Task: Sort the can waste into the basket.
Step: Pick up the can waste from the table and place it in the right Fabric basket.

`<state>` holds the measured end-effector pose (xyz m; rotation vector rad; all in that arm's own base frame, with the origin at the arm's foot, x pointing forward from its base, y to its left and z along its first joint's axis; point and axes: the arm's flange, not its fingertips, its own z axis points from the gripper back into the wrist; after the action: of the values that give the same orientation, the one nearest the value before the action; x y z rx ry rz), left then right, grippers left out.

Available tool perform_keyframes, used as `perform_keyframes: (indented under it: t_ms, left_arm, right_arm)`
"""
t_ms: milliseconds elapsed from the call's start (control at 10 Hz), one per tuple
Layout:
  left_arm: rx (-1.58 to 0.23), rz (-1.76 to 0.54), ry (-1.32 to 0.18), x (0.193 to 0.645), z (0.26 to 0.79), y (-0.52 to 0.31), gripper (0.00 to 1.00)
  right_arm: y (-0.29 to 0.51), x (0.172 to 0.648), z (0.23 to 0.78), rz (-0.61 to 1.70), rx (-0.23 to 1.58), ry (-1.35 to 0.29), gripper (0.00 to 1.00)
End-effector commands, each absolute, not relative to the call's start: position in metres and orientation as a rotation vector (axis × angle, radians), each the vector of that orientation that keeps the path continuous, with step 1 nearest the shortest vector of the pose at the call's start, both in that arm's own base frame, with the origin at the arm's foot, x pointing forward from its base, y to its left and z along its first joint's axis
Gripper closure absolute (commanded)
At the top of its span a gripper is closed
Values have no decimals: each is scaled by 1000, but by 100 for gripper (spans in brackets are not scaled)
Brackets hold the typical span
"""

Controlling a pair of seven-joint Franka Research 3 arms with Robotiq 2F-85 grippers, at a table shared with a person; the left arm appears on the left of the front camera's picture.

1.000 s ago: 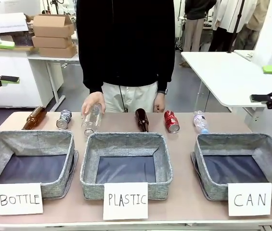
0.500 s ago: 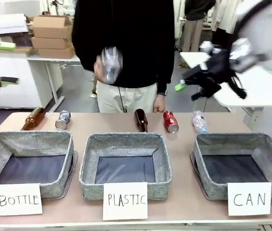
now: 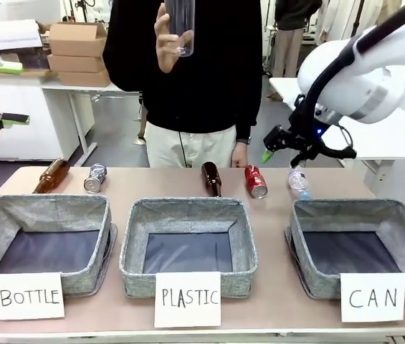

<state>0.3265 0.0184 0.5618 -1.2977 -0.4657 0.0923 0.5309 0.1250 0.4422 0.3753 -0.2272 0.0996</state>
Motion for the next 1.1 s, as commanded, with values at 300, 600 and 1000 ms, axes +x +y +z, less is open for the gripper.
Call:
perform_keyframes:
  t_ms: [300, 600, 1000]
  left_arm:
    - [-1319, 71, -486, 328, 562, 17, 0]
    - [-1319, 71, -486, 328, 562, 17, 0]
    - [-1319, 71, -486, 328, 562, 17, 0]
  right_arm:
    - [166, 636, 401, -76, 132, -170, 0]
    - [186, 676, 369, -52, 51, -136, 0]
    - [200, 695, 329, 3, -16, -29, 0]
